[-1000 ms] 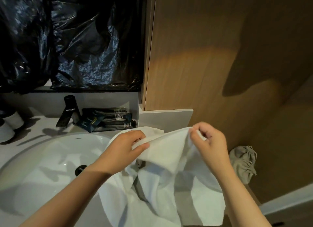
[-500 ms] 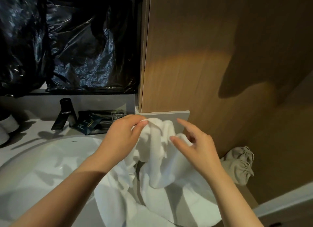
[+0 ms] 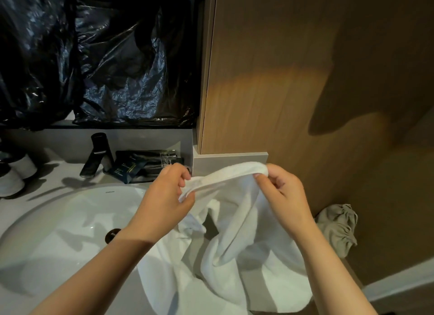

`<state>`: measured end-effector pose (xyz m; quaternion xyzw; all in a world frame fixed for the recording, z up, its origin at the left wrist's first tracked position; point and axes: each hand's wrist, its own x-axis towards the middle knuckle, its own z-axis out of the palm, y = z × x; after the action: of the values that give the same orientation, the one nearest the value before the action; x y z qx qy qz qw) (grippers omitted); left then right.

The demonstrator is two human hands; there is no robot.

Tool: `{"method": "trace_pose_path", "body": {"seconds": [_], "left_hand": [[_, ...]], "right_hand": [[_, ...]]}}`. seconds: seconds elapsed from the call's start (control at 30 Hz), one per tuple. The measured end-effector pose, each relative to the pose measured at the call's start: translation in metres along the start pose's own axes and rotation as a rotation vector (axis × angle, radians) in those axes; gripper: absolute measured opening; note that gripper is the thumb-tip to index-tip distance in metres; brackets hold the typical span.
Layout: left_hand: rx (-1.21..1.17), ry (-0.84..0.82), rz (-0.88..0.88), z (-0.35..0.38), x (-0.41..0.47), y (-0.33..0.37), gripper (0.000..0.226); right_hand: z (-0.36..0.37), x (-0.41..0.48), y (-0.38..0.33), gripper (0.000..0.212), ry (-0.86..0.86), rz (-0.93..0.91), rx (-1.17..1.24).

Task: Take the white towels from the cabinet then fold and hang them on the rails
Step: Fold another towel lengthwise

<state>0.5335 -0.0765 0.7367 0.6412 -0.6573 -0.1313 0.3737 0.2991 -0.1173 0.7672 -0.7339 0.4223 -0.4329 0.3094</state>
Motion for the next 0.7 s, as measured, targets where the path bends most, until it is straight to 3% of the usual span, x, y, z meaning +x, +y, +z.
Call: {"method": "trace_pose_path", "body": {"seconds": [0.2, 0.37, 0.47, 0.57, 0.7], "left_hand": [[-0.027, -0.011, -0.089, 0.0, -0.008, -0.013, 0.019], [-0.187, 0.209, -0.015, -0.022, 0.002, 0.01, 0.009], [-0.189, 0.061, 0.017, -0.029, 0.015, 0.021, 0.008], [-0.098, -0.049, -0.143, -0.013, 0.014, 0.01, 0.007], [-0.122, -0.008, -0.318, 0.005, -0.002, -0.001, 0.005]], "right_hand": [[-0.008, 0.009, -0.009, 0.023, 0.071, 0.015, 0.02], [-0.01, 0.01, -0.019, 0.036, 0.122, 0.02, 0.026], [-0.007, 0.014, -0.012, 0.027, 0.074, 0.068, -0.06], [0.003, 0.013, 0.014, 0.015, -0.094, 0.258, -0.219], [0.015, -0.01, 0.041, 0.038, -0.085, 0.43, -0.113]]}}
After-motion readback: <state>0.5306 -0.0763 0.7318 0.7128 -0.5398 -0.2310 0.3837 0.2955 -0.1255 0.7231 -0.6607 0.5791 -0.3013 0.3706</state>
